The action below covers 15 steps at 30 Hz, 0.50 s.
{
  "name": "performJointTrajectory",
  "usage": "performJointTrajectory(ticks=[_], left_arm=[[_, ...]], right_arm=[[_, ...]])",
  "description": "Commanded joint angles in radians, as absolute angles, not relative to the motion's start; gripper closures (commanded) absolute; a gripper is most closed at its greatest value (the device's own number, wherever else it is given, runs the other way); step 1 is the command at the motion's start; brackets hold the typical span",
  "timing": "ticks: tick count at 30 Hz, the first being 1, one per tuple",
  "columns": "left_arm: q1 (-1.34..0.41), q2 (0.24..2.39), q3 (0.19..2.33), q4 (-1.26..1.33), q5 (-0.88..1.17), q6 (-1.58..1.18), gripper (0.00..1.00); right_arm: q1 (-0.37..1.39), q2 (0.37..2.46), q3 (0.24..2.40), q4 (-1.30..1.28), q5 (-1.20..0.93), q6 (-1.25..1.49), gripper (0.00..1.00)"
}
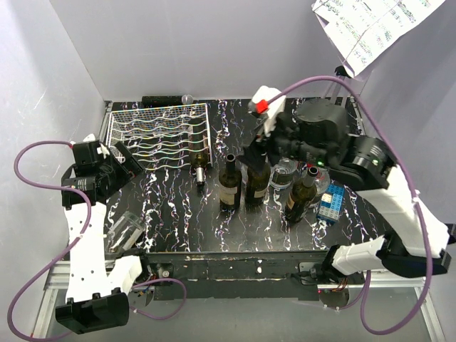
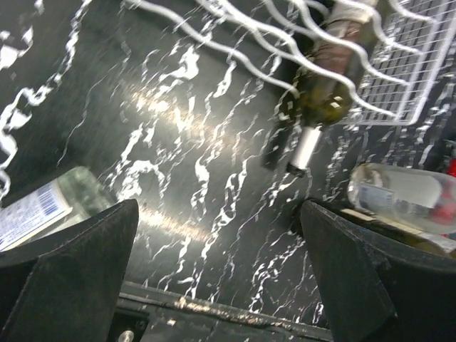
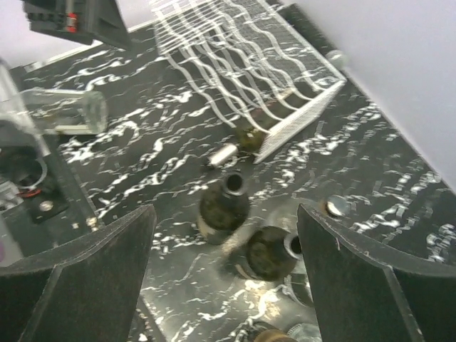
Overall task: Put the wine bottle on the wine rack
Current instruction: Pick up the wine bottle from the center of the board.
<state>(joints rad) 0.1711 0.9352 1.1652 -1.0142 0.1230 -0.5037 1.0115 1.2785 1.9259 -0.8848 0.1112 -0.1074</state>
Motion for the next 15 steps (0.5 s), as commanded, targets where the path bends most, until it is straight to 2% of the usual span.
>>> performJointTrajectory(ticks=[1,4,8,15], left_arm=[[0.155,0.920,1.144,-1.221,0.023,-0.535,0.02],[0.126,0.925,1.092,-1.296,0.045,-0.509,0.02],[0.078,0.953,1.025,-1.379,-0.038,-0.532,0.02],[0.063,1.043,1.065,-1.408,-0.189,-0.600,0.02]], right_arm=[[1.054,1.368,2.000,-0.893,-0.028,-0.046,0.12],[1.062,1.388,1.999,-0.891,-0.041,-0.022,0.12],[1.062,1.393,1.957,-0.885,-0.077,-0.008,0.12],[1.062,1.417,1.904,-0.845,-0.103,0.032,0.13]])
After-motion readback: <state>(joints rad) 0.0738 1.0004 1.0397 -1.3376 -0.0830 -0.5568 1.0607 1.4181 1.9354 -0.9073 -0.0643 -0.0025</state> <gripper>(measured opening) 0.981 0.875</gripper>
